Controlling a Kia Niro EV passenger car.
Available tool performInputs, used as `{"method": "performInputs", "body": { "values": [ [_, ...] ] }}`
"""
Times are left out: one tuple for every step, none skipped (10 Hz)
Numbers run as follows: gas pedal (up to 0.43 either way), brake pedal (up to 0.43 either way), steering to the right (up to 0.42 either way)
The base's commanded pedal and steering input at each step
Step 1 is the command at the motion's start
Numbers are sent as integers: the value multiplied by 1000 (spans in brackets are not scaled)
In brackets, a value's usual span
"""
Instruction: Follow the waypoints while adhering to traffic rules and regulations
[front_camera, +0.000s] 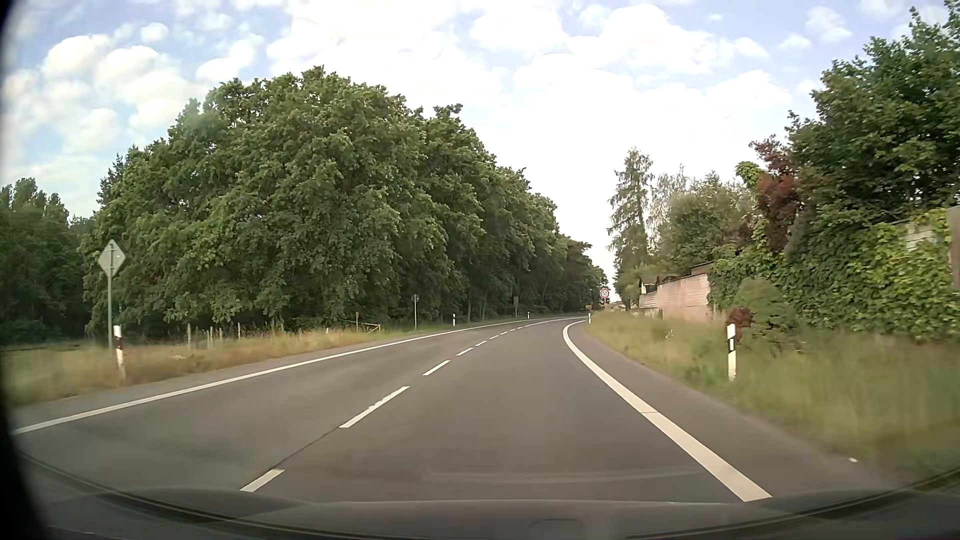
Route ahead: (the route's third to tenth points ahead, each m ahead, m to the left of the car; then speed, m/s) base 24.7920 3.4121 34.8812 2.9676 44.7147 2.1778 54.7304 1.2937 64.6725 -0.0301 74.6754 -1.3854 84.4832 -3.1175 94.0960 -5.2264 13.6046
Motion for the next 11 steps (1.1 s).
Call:
{"method": "performInputs", "body": {
  "values": [
    [47,30,10],
    [47,24,10],
    [47,30,10],
    [47,30,10],
    [47,24,10],
    [47,30,10],
    [47,30,10],
    [47,30,10],
    [47,30,11],
    [47,30,11],
    [47,30,11]
  ]
}}
